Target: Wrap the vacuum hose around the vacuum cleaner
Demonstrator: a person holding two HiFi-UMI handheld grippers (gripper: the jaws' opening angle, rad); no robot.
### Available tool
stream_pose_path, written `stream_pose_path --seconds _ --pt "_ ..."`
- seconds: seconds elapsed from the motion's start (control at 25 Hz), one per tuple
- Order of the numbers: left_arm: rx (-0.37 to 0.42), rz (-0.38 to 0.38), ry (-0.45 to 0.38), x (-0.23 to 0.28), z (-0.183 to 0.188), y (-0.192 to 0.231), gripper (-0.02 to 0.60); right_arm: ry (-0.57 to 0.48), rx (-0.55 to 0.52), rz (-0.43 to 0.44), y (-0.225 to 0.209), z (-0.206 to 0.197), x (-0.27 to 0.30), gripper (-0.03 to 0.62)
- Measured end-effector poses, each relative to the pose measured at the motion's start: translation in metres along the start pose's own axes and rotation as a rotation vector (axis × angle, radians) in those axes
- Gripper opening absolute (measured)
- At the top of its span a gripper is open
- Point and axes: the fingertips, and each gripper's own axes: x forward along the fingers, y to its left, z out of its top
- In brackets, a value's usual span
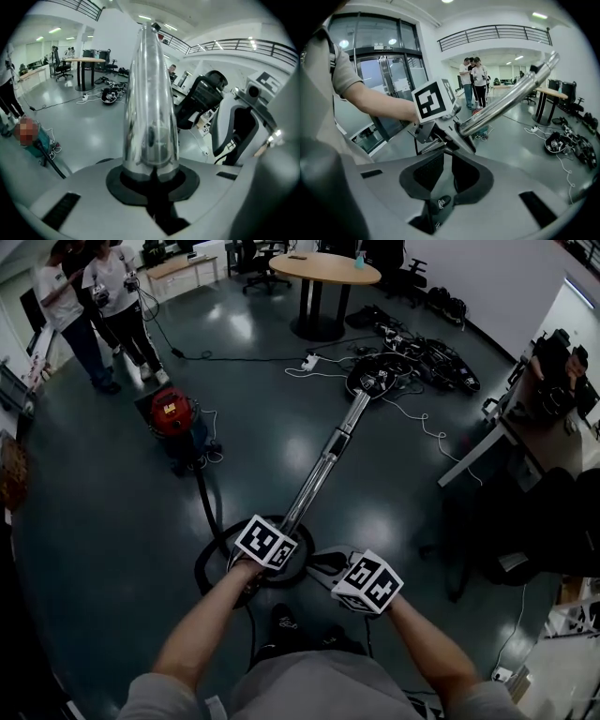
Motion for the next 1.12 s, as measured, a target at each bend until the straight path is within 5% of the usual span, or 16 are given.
stream_pose_path --seconds 0.52,0.68,1.12 --pt "-0.227 0.146 -0.286 -0.05 0.069 0.057 0.064 0.051 0.176 0.086 -0.007 0.005 0.064 0.063" --pt "-0.313 0.219 -0.361 -0.059 0.082 0.071 0.064 0.042 0.219 0.184 -0.007 0.001 0.075 0.187" --pt "-0.568 0.373 -0.556 -0.063 0.119 0.072 0.064 0.007 0.229 0.293 -0.032 -0.012 0.089 0.229"
